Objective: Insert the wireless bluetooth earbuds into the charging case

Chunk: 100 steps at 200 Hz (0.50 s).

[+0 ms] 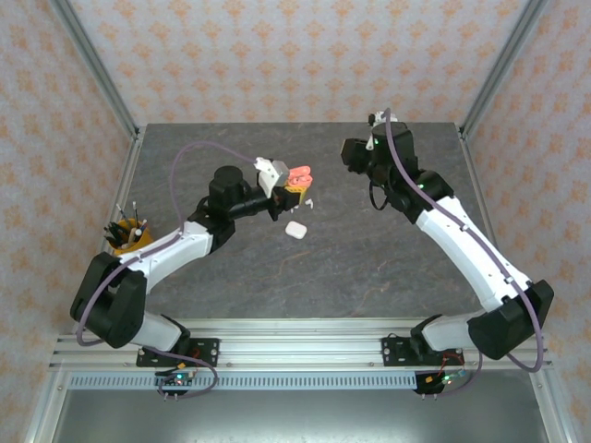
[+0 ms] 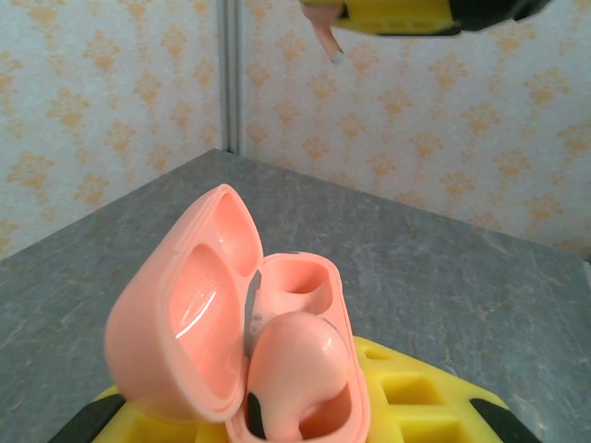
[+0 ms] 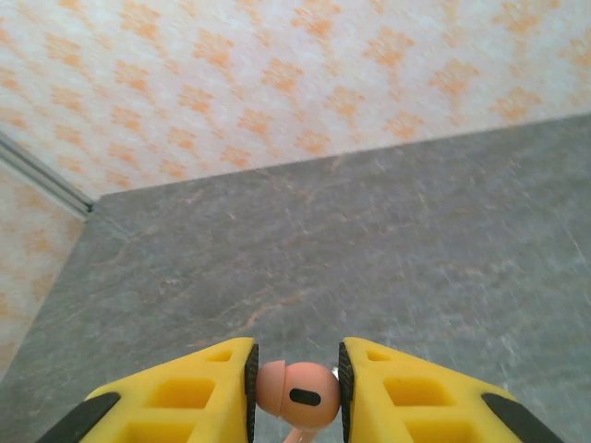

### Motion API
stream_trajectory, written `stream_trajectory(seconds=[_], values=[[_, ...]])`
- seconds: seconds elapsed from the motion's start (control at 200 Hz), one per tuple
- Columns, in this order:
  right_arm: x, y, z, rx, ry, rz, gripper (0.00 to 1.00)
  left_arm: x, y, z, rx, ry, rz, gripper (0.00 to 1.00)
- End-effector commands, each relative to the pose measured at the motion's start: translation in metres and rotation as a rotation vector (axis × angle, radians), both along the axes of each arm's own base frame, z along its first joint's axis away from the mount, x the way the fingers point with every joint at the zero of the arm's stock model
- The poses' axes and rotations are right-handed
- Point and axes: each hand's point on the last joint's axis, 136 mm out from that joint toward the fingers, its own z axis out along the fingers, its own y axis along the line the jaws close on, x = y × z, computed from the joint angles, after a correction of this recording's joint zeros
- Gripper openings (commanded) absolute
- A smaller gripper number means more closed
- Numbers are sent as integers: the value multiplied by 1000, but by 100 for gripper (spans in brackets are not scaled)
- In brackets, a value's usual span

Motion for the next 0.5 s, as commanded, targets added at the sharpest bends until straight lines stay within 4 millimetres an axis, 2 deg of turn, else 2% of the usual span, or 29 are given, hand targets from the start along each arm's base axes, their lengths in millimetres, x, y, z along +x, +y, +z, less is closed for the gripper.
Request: stream_trajectory(seconds=[0.0, 0.175, 0.495], values=[[-3, 11, 47, 20, -165, 101, 29, -2, -14, 18, -9, -58, -70, 0], [-9, 20, 56, -6, -234, 178, 29, 4, -27, 23, -24, -42, -109, 0], [-18, 31, 56, -70, -298, 286, 29, 17, -43, 32, -37, -30, -172, 0]])
